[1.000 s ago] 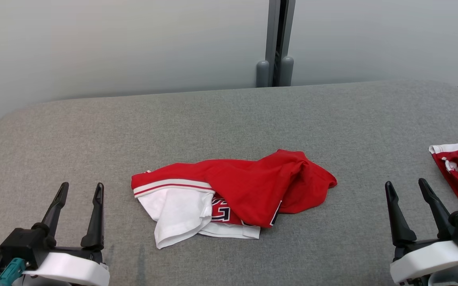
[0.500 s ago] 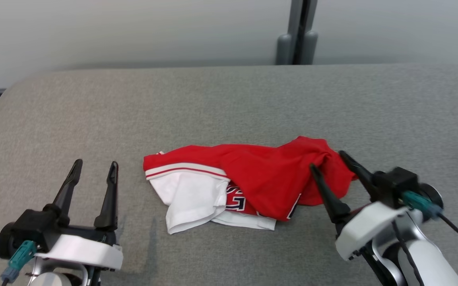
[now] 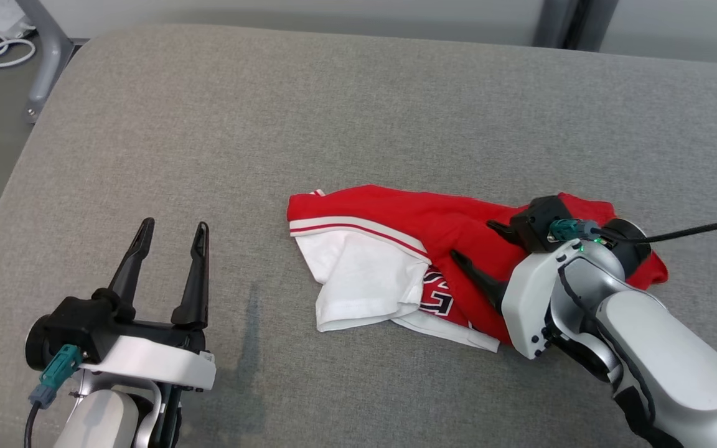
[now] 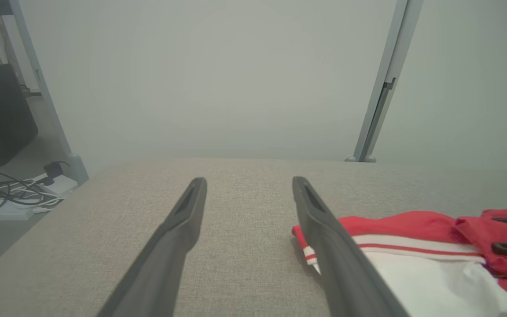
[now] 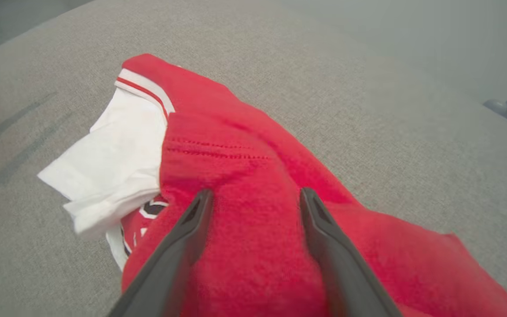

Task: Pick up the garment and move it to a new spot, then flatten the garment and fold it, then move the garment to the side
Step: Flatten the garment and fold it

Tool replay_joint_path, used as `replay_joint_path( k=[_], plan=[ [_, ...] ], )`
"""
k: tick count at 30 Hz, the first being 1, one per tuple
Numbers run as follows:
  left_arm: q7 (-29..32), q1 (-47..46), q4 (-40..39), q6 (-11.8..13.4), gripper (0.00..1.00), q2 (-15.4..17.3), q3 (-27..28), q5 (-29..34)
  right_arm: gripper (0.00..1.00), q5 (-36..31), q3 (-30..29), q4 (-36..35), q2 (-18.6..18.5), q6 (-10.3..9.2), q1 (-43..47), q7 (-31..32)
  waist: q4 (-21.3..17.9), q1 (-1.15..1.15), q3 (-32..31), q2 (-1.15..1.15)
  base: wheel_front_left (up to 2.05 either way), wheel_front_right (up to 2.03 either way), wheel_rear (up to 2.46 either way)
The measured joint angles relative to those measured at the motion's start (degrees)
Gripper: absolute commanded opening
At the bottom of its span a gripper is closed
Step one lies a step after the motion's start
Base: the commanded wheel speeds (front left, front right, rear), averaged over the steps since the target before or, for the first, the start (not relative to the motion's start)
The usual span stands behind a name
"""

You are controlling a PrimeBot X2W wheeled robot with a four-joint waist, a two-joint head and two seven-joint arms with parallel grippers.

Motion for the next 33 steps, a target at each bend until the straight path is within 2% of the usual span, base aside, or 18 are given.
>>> replay_joint_path(
  k=[1, 2, 4, 5, 11, 17, 24, 32, 33],
  plan=[
    [-0.2, -0.2, 0.4, -0.2, 1.00, -0.2, 0.0, 0.0, 1.00, 0.7, 1.1, 0.6, -0.5, 0.00, -0.8, 0.5, 0.4, 0.00, 0.4, 0.00, 0.00, 0.00, 0.00],
    [-0.3, -0.2, 0.7, -0.4, 1.00, -0.3, 0.1, 0.0, 0.75, 1.6, 2.0, 1.2, -0.8, 0.00, -1.5, 0.9, 0.8, 0.00, 0.7, 0.00, 0.00, 0.00, 0.00],
    [-0.5, -0.5, 1.4, -0.6, 1.00, -0.5, 0.2, 0.0, 0.11, 2.7, 3.2, 1.7, -1.5, 0.00, -2.7, 0.8, 1.1, 0.00, 1.2, 0.00, 0.00, 0.00, 0.00],
    [-0.6, -0.7, 1.6, -0.7, 1.00, -0.5, 0.4, 0.0, 0.00, 3.4, 3.5, 1.7, -1.7, 0.00, -3.2, 0.7, 1.1, 0.00, 1.3, 0.00, 0.00, 0.00, 0.00],
    [-1.0, -1.2, 2.3, -1.0, 1.00, -0.6, 1.5, 0.2, 0.00, 4.4, 1.7, -0.2, -2.8, 0.00, -3.9, -2.9, -0.4, 0.00, 1.2, 0.00, 0.00, 0.00, 0.00],
    [-1.1, -1.2, 2.0, -1.4, 1.00, -0.4, 2.7, 0.8, 0.00, 3.5, -9.5, -6.1, -2.4, 0.00, 0.8, -8.8, -3.4, 0.00, 0.8, 0.00, 0.00, 0.00, 0.00],
    [-1.2, -1.2, 1.5, -1.5, 1.00, -0.2, 3.4, 1.2, 0.00, 4.8, -26.3, -9.5, 2.0, -0.02, 14.0, -16.5, -5.8, 0.00, 0.0, 0.00, 0.00, 0.00, 0.00],
    [-1.2, -1.0, 1.2, -1.5, 1.00, 0.4, 3.7, 1.5, 0.00, 7.0, -28.8, -9.6, 7.2, -0.01, 27.2, -25.0, -7.4, 0.00, -0.4, 0.00, 0.00, 0.00, 0.00],
    [-1.2, -0.8, 1.2, -1.5, 1.00, 0.5, 3.7, 1.5, 0.15, 7.6, -29.2, -9.0, 7.9, -0.01, 28.2, -26.0, -7.6, 0.00, -0.4, 0.00, 0.00, 0.00, 0.00]
  ],
)
